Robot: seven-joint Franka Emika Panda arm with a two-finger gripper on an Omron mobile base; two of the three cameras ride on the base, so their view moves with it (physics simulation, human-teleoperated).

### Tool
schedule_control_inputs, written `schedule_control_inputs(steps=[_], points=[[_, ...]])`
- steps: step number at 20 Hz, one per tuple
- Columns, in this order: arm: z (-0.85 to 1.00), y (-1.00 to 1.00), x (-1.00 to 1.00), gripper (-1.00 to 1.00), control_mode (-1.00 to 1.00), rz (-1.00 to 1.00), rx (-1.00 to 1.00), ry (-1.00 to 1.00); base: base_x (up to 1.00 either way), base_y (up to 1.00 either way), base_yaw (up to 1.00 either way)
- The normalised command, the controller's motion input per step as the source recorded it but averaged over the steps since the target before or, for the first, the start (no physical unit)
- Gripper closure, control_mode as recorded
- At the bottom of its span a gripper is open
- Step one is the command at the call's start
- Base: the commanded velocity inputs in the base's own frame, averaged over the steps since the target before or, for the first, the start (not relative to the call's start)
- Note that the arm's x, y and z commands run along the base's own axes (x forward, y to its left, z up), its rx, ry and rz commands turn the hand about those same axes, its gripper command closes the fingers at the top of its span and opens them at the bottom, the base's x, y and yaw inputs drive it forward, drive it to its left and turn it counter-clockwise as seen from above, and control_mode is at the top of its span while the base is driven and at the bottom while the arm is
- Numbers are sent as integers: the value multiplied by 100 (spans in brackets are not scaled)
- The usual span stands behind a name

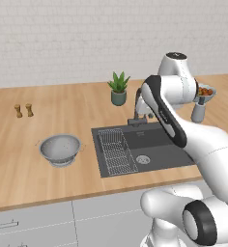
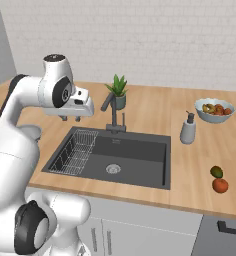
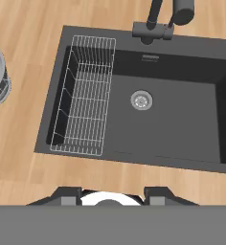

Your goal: Put the colander in the sink, put the mango, orange in the colander, and turn on the sink faucet and pour water over the colander.

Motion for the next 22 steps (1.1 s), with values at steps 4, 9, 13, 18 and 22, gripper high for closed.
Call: schedule_control_inputs(steps=[4,9,13,18,22], points=[[0,9,-15,-100,-100,0,-1,0,0,0,0],[-10,50,-46,-100,-100,10,-8,0,0,0,0],[-10,67,-26,-100,-100,13,-6,1,0,0,0],[-12,79,-1,-100,-100,10,-5,7,0,0,0],[-22,87,1,-100,-100,11,-7,15,0,0,0]])
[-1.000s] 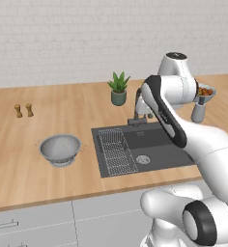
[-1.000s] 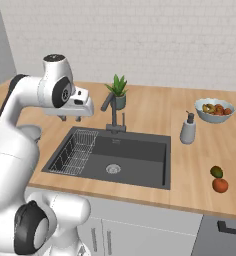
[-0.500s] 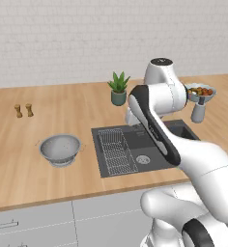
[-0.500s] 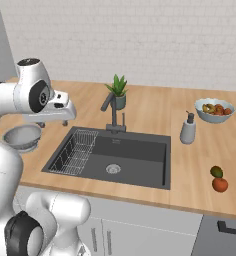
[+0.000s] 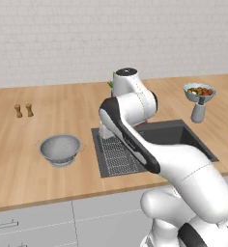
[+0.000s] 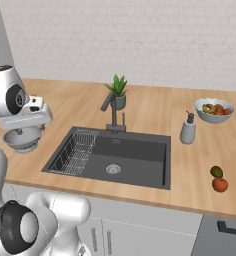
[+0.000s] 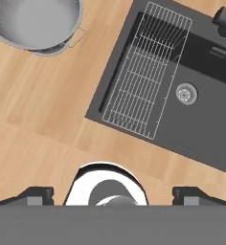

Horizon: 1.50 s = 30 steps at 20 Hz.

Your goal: Put the colander in the sink, put the mango, orange in the colander, and turn on the sink faucet and pour water over the colander.

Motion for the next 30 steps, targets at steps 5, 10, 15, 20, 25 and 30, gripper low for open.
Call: schedule_control_inputs(steps=[5,10,15,20,25,30], points=[[-31,93,12,-100,-100,11,-9,17,0,0,0],[-41,85,24,-100,-100,8,-8,14,0,0,0],[-34,48,28,-100,-100,-5,0,8,0,0,0],[-30,37,27,-100,-100,-33,0,0,0,0,0],[-30,49,31,-100,-100,-22,-1,0,0,0,0],[-23,37,15,-100,-100,12,-2,-5,0,0,0]])
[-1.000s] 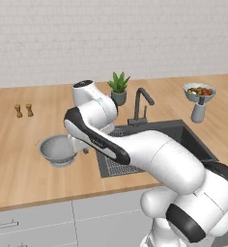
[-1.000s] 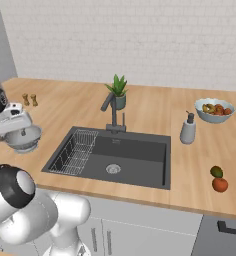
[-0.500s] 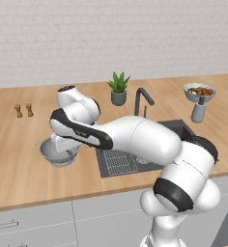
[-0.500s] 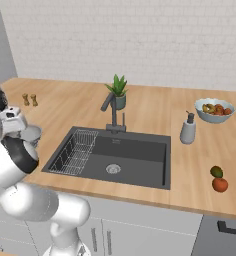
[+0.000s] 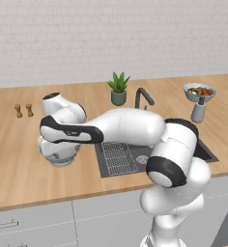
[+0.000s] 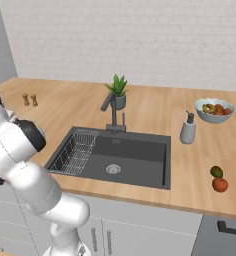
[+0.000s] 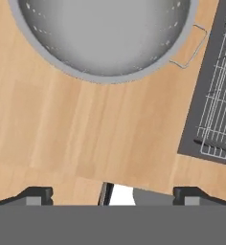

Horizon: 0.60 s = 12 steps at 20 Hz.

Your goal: Put the colander in the sink, put the mango, orange in the colander, and turn on the sink faucet and pour water over the colander.

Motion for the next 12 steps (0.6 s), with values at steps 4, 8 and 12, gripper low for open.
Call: schedule_control_inputs(steps=[4,8,12], points=[[-27,20,23,-100,-100,28,-5,-11,0,0,0],[-31,10,39,-100,-100,27,-6,-10,0,0,0],[-29,9,48,-100,-100,25,-4,-4,0,0,0]])
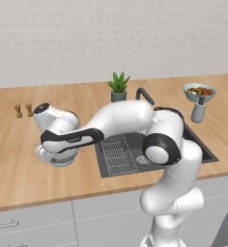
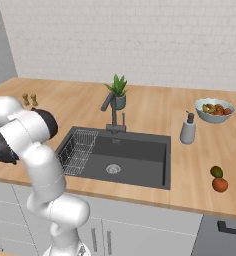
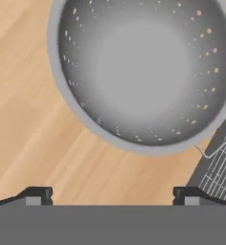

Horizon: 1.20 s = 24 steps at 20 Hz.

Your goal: Put the colander in the sink, put the mango, orange in the colander, and turn on the sink faucet and pour water over the colander.

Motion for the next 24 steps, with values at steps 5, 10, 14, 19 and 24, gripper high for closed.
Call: schedule_control_inputs(steps=[5,10,14,19,24], points=[[-28,8,44,-100,-100,19,-2,0,0,0,0],[-26,12,34,-100,-100,14,-1,0,0,0,0],[-30,15,22,-100,-100,14,-3,0,0,0,0],[-30,8,11,-100,-100,11,-3,0,0,0,0],[-24,0,0,100,-100,6,-3,0,0,0,0]])
